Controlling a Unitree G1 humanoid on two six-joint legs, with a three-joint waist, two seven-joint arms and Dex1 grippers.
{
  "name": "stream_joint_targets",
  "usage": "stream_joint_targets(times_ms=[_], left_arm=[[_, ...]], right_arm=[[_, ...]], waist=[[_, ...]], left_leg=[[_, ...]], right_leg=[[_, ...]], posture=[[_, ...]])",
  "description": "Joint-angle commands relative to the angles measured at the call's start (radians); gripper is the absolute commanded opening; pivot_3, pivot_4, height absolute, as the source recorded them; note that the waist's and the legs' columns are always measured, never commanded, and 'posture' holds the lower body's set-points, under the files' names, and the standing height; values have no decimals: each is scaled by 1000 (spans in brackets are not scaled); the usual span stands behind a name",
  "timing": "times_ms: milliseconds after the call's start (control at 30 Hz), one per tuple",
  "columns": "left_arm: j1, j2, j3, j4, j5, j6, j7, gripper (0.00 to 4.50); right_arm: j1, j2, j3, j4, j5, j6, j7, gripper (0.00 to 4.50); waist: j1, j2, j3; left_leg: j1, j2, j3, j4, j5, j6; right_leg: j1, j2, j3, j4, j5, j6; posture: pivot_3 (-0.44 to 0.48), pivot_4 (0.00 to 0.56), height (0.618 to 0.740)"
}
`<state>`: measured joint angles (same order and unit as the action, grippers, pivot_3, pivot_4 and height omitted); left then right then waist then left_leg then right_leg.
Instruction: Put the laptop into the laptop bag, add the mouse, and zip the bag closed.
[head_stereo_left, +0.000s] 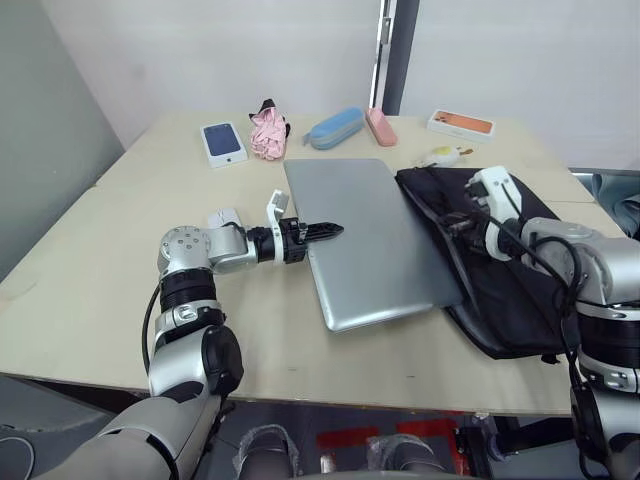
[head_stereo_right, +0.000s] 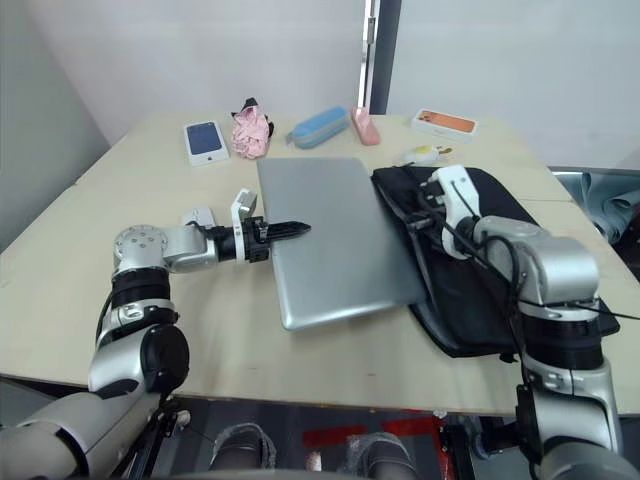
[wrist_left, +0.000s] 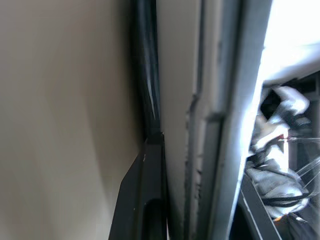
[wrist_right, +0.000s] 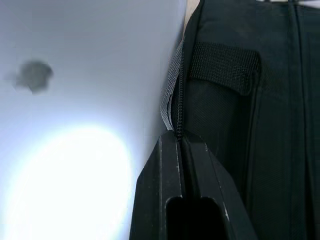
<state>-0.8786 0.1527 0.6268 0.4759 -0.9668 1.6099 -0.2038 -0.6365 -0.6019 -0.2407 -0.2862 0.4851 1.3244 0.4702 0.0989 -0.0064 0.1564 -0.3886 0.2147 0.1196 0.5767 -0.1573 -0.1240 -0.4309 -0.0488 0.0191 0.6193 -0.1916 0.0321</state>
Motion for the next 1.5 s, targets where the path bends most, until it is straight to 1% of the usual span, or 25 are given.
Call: stream_joint_targets(times_ms=[33,67,167,267,367,467,533,600,667,867,1067,1267,1367,1500], left_arm=[[1,-11,27,-36,-175,5,40,292],[13,-13,16,-42,-212,5,59,292],[32,-31,8,-36,-295,5,127,292],[37,-53,17,-20,-348,5,190,292],[42,-69,2,-24,-402,5,228,292],[40,-85,1,-20,-427,5,263,292],[40,-92,3,-17,-431,5,278,292],[39,-103,3,-12,-430,-2,285,292],[28,-131,-5,2,-414,-38,283,292],[8,-171,-25,34,-397,-92,282,292],[5,-191,-57,65,-341,-162,275,292],[-2,-199,-85,45,-292,-238,245,292],[6,-201,-102,27,-278,-248,232,292],[14,-214,-110,20,-297,-222,220,292]], right_arm=[[-47,-22,-45,-43,25,30,-13,17],[-53,-23,-46,-44,28,37,-16,17],[-62,-27,-42,-51,38,49,-20,17],[-66,-20,-33,-66,46,58,-27,17],[-68,-14,-22,-69,48,57,-37,17],[-64,-11,-12,-65,46,46,-46,17],[-65,-8,-13,-64,48,48,-51,17],[-65,-1,-17,-71,55,53,-56,17],[-69,29,-12,-101,67,76,-72,17],[-79,107,-24,-165,89,139,-111,17],[-106,231,-35,-234,98,218,-169,17],[-111,375,-75,-283,107,290,-243,17],[-105,427,-92,-292,123,290,-277,17],[-106,487,-97,-292,153,290,-318,17]], waist=[[2,0,0],[3,0,0],[5,0,0],[7,0,0],[7,0,0],[7,0,0],[6,0,0],[4,0,0],[4,0,0],[4,0,0],[4,0,0],[5,0,0],[6,0,0],[6,0,0]], left_leg=[[0,0,0,0,-1,-1],[0,0,0,0,-2,-4],[0,0,0,1,-3,-4],[-1,0,0,1,-3,-4],[-1,0,0,2,-3,-4],[-1,0,0,2,-3,-4],[-1,0,0,2,-3,-4],[-1,0,0,2,-3,-4],[-1,0,0,2,-3,-4],[-1,0,0,2,-2,-4],[-1,0,0,3,-3,-4],[-1,0,0,3,-2,-4],[-1,0,0,3,-3,-4],[-1,-1,0,3,-3,-5]], right_leg=[[0,0,0,0,0,0],[0,0,0,0,0,0],[0,0,0,0,0,0],[0,0,0,0,0,0],[0,0,0,1,1,1],[0,0,0,1,2,3],[0,0,0,1,4,7],[0,0,0,1,4,7],[0,0,0,1,4,7],[-1,0,0,1,6,10],[-1,-1,1,1,6,10],[-1,-1,1,2,6,10],[-1,-2,1,2,6,11],[-2,-2,1,2,6,11]], posture=[[0,150,740],[0,150,740],[0,150,740],[0,150,740],[0,150,740],[0,150,740],[0,150,740],[0,150,740],[0,150,740],[0,150,740],[0,150,740],[0,150,740],[0,150,740],[0,150,740]])
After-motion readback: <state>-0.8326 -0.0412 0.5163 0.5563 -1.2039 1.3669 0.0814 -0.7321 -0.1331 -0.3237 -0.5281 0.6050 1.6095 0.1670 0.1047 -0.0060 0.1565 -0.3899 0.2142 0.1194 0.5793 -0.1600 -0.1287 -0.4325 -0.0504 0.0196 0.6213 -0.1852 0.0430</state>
